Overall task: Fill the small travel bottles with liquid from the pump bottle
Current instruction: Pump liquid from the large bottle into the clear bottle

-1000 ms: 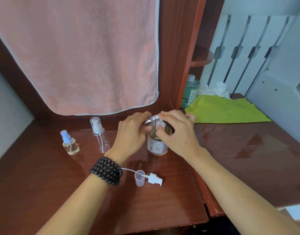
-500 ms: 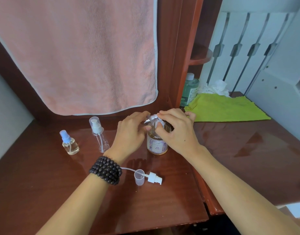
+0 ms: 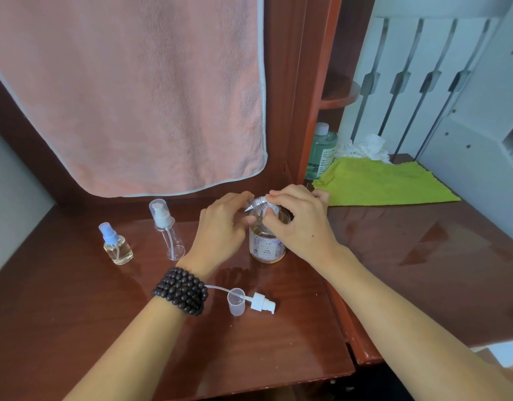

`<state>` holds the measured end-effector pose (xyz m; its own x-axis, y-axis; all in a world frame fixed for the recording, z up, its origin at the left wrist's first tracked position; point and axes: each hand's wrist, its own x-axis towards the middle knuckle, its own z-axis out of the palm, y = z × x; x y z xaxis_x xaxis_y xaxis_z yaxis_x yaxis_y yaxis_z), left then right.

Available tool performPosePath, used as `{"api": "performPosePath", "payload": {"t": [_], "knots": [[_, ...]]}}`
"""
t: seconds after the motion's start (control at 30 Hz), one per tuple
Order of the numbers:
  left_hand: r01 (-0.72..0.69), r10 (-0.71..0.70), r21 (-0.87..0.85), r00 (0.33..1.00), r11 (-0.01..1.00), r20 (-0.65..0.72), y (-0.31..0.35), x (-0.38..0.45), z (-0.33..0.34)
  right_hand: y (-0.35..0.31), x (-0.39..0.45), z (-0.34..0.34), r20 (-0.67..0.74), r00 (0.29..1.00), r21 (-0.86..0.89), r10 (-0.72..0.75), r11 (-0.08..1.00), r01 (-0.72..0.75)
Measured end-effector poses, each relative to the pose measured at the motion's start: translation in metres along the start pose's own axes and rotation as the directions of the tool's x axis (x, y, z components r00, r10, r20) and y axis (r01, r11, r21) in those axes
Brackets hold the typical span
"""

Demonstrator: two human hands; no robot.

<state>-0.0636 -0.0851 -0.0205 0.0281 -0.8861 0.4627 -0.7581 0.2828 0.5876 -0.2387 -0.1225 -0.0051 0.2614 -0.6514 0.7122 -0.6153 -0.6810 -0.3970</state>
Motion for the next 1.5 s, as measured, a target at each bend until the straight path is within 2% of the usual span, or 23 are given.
{"api": "performPosePath", "payload": {"t": [0.17, 0.47, 0.8, 1.13, 1.5], "knots": [[-0.01, 0.01, 0.011, 1.0, 1.0, -0.012, 0.006, 0.0, -0.004, -0.002, -0.001, -0.007, -0.024, 1.0, 0.045, -0.001, 0.999, 0.002], [-0.014, 0.014, 0.03, 1.0, 0.999, -0.005, 0.0, 0.0, 0.001, 0.001, 0.0, 0.001, -0.001, 1.0, -0.016, 0.01, 1.0, -0.01], [-0.016, 0.017, 0.025, 1.0, 1.0, -0.021, 0.005, 0.002, -0.005, -0.004, -0.003, -0.004, -0.023, 1.0, 0.03, 0.003, 1.0, -0.002], [0.018, -0.018, -0.013, 1.0, 1.0, -0.021, 0.001, -0.003, 0.004, -0.003, -0.001, 0.002, 0.003, 1.0, -0.016, 0.021, 1.0, -0.021], [0.02, -0.02, 0.026, 0.999, 0.999, -0.025, 0.009, -0.001, -0.001, -0.006, -0.003, -0.001, -0.024, 1.0, -0.009, 0.012, 1.0, -0.012]]}}
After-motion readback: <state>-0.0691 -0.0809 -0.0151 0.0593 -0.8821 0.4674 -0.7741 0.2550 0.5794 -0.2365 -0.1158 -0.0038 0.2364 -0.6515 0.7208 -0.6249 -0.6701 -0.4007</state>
